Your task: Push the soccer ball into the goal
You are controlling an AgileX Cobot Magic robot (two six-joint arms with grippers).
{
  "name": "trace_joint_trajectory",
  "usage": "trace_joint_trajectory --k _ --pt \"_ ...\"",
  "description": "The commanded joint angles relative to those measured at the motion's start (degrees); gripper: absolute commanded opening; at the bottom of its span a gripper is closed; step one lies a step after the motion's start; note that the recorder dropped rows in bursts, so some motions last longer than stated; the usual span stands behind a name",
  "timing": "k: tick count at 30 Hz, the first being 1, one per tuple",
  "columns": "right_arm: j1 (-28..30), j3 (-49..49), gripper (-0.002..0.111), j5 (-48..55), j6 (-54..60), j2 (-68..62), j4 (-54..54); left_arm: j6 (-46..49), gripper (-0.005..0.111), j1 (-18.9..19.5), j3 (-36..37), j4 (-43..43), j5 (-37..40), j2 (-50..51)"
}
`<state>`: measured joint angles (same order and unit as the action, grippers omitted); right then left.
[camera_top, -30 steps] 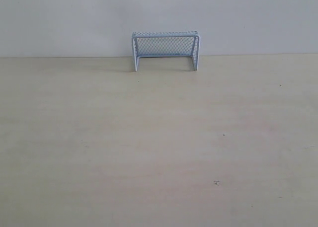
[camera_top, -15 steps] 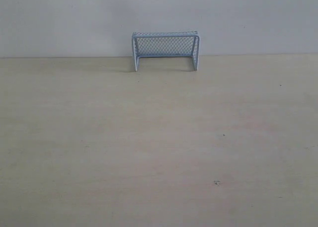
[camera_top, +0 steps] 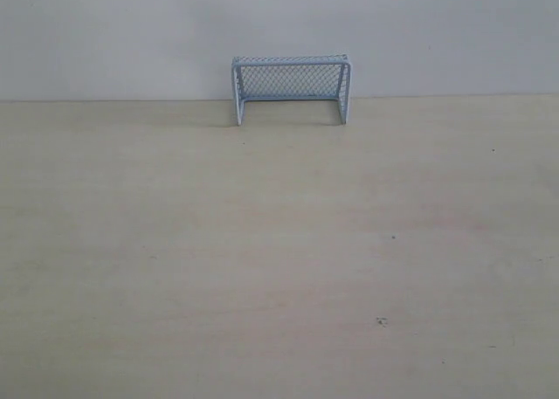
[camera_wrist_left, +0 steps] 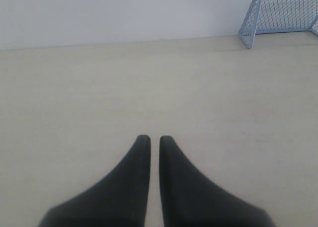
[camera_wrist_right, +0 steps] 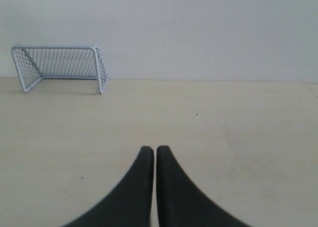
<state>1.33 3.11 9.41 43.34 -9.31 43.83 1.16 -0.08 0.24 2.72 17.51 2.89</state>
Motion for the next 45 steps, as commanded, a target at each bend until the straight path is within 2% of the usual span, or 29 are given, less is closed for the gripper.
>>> trace_joint_trajectory --k 1,19,27,30,33,34,41,45 --pt "0.19 -2.75 0.0 -1.65 -0.04 2.96 0.27 -0.68 0.006 -0.45 -0.24 -0.38 -0.74 0.23" --pt "0.13 -3.11 0.0 -0.99 -1.52 5.52 0.5 -0.68 0.006 -0.45 -0.24 -0.38 -0.74 0.23" --pt "-2.62 -3.11 0.0 -3.17 -2.03 5.52 -0.24 -0.68 0.006 -0.45 -0.24 -0.38 -0.74 0.23" --pt "-2.62 -3.11 0.0 -3.02 -9.76 5.52 -8.28 -0.68 0.006 -0.45 -0.24 -0.38 -0.74 0.23" --pt "-2.62 -3.11 0.0 -2.38 -29.43 5.52 -26.45 -0.68 0.006 -0.45 -0.24 -0.38 -0.74 0.23" --pt "-2.62 -3.11 0.0 -2.38 -32.9 5.52 -29.49 -0.68 0.006 -0.45 -0.24 -0.38 -0.74 0.23" --pt "-2.62 -3.11 0.0 -0.79 -44.02 5.52 -40.71 -0.68 0.006 -0.45 -0.24 -0.38 -0.74 0.23" --pt "-2.62 -3.11 0.0 -0.53 -44.14 5.52 -40.68 -0.68 0.006 -0.45 -0.24 -0.38 -0.74 0.23"
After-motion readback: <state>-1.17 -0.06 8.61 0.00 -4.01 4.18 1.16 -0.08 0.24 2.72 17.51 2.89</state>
